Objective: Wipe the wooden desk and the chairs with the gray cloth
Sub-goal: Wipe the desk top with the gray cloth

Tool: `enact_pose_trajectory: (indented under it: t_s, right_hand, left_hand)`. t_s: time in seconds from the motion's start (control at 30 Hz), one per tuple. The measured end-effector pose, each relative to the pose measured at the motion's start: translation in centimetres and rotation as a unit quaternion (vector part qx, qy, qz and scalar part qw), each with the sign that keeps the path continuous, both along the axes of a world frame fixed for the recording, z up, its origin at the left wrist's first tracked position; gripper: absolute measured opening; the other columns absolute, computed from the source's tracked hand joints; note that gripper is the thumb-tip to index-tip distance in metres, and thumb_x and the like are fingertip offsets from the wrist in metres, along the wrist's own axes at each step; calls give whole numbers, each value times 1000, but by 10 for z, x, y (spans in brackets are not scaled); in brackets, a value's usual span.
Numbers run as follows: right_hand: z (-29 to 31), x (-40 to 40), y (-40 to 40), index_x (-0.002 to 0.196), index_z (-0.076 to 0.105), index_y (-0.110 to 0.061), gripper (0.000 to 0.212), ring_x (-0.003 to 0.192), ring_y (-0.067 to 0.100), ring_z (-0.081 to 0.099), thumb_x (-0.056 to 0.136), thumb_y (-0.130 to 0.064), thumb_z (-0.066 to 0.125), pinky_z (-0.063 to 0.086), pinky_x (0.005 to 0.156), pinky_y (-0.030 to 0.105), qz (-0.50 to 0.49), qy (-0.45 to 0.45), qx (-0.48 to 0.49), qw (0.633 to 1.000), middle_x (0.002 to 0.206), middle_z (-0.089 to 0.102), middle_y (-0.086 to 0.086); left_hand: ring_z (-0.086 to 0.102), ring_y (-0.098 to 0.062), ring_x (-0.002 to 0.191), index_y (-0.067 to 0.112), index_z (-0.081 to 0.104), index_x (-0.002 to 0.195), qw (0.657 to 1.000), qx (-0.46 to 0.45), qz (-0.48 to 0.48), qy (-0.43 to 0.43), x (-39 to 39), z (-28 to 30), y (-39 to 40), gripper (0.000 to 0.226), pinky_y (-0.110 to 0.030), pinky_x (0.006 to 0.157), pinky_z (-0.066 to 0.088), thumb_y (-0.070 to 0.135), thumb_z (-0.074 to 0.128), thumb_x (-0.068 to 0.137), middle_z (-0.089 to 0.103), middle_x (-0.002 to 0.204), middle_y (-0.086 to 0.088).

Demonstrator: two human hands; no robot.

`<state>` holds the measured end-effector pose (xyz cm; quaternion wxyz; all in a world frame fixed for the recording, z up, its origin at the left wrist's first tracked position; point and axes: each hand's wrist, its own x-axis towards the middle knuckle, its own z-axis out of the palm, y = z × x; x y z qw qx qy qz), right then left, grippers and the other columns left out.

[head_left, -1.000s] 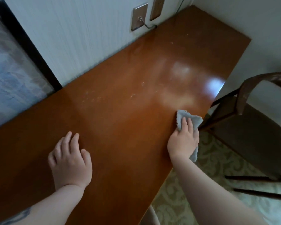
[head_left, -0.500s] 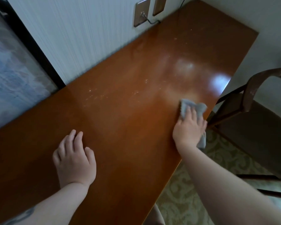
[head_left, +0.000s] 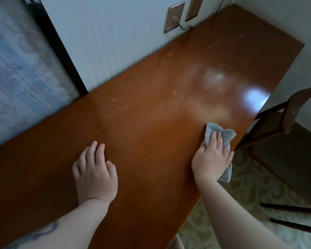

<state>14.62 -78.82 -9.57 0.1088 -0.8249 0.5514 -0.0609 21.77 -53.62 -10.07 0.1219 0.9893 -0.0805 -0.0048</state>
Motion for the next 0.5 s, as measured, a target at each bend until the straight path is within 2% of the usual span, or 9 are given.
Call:
enact_pose_trajectory:
  t_s: [0.07, 0.13, 0.2, 0.23, 0.27, 0.3, 0.33, 0.43, 0.5]
  right_hand:
    - [0, -2, 40, 153, 24, -25, 56, 147, 24, 13, 99, -34, 36, 1, 120, 42, 73, -13, -14, 997, 159, 23, -6]
    - [1, 10, 80, 153, 24, -27, 56, 148, 22, 12, 99, -42, 31, -3, 120, 38, 240, -7, -6, 971, 158, 23, -8]
    - [3, 31, 106, 153, 20, -29, 56, 149, 16, 2, 101, -46, 28, -11, 117, 35, 459, 8, 30, 888, 159, 17, -11]
    - [6, 44, 105, 154, 19, -30, 55, 148, 14, -2, 102, -45, 29, -14, 116, 33, 535, 16, 42, 844, 159, 14, -12]
    - [7, 57, 96, 154, 18, -31, 54, 148, 13, -4, 102, -44, 30, -16, 116, 32, 575, 24, 40, 817, 160, 12, -13]
    - [5, 67, 83, 154, 17, -32, 54, 148, 13, -3, 103, -43, 29, -15, 116, 31, 577, 33, 31, 815, 160, 11, -14]
    - [3, 74, 65, 154, 18, -32, 53, 148, 15, 1, 103, -43, 29, -13, 117, 31, 544, 39, 25, 838, 160, 13, -14]
    - [3, 58, 19, 153, 21, -28, 53, 148, 20, 9, 102, -40, 26, -4, 120, 37, 298, 27, 11, 954, 160, 19, -8]
    - [4, 31, 26, 154, 17, -25, 55, 148, 22, 7, 103, -40, 27, -2, 121, 41, 183, 37, 0, 982, 160, 17, -6]
  left_hand:
    - [36, -29, 133, 13, 50, 136, 1000, 0, 1, 5, 0, 0, 0, 52, -53, 105, 31, 29, 33, 89, 46, 143, -10]
    - [37, -28, 133, 13, 50, 135, 1000, 0, 2, 7, 1, 0, 0, 52, -51, 106, 32, 29, 34, 89, 46, 143, -9]
    - [37, -27, 132, 13, 51, 135, 1000, 4, 1, 7, 0, -1, 0, 51, -50, 106, 32, 28, 36, 89, 47, 143, -8]
    - [37, -27, 133, 14, 50, 136, 1000, 6, 2, 7, 0, -1, 0, 50, -49, 106, 32, 27, 37, 90, 46, 143, -8]
    - [37, -26, 133, 14, 50, 136, 1000, 8, 5, 9, -1, -2, 1, 48, -49, 107, 31, 25, 40, 91, 46, 144, -7]
    - [36, -26, 134, 15, 50, 137, 1000, 8, 8, 12, 0, -2, 0, 46, -48, 108, 31, 24, 43, 92, 45, 145, -6]
    - [36, -26, 135, 16, 50, 138, 1000, 6, 10, 13, 1, -3, 0, 46, -48, 108, 30, 24, 44, 93, 45, 145, -6]
    - [37, -26, 134, 16, 50, 137, 1000, 8, 3, 3, 2, -3, 1, 49, -48, 108, 32, 28, 36, 91, 46, 144, -6]
    - [39, -27, 133, 16, 51, 136, 1000, 10, 2, 0, 2, -4, 1, 52, -49, 107, 33, 31, 34, 90, 47, 144, -6]
